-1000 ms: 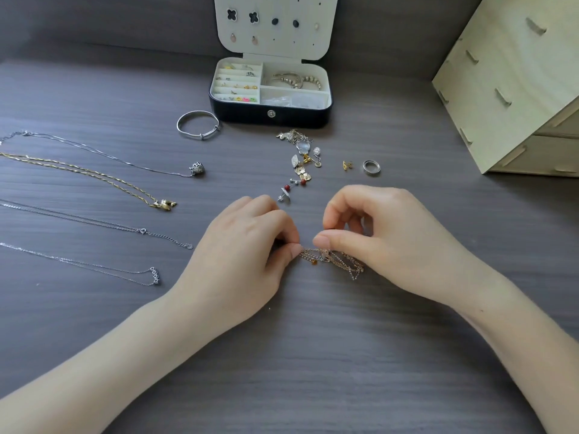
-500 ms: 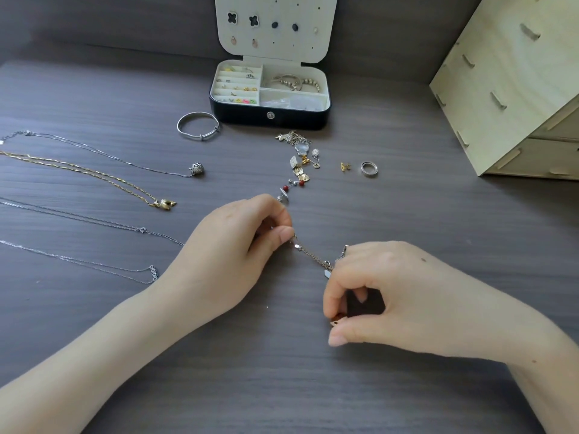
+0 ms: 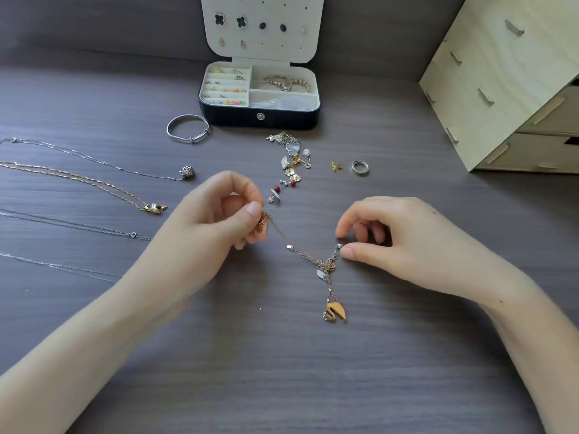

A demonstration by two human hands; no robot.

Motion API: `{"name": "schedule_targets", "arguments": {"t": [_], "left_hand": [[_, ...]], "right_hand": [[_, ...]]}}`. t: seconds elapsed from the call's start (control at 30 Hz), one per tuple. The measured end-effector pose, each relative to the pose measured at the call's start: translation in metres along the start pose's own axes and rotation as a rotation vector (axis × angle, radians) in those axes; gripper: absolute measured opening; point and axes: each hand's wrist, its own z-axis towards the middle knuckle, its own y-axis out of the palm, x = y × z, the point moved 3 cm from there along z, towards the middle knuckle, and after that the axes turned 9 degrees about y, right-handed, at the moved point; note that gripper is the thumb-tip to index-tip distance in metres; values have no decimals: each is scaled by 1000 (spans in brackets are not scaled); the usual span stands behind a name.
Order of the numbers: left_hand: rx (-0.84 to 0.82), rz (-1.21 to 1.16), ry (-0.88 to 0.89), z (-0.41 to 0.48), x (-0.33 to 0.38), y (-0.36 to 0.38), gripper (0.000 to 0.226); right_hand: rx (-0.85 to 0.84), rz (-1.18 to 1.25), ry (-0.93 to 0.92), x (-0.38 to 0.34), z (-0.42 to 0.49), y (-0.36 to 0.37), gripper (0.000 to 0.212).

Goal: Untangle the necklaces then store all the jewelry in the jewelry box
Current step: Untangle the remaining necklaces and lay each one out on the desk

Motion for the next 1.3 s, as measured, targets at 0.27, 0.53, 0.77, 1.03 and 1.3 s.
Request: {"name": "schedule_targets", "arguments": {"t": [0.27, 0.53, 0.77, 1.03, 1.3], "left_hand": [[-64, -412, -103, 2, 8, -7, 19], [51, -411, -48, 6, 12, -14, 14], [237, 9, -51, 7, 6, -19, 17], [214, 670, 153, 2, 2, -12, 15], [123, 1035, 277, 6, 0, -1, 21]], "right_hand": [[-4, -24, -13, -4, -1, 3, 8], [25, 0, 33, -4, 0, 2, 14], [94, 347, 95, -1, 3, -4, 8], [180, 439, 149, 3, 10, 1, 10], [301, 122, 107, -5, 3, 2, 12]]}}
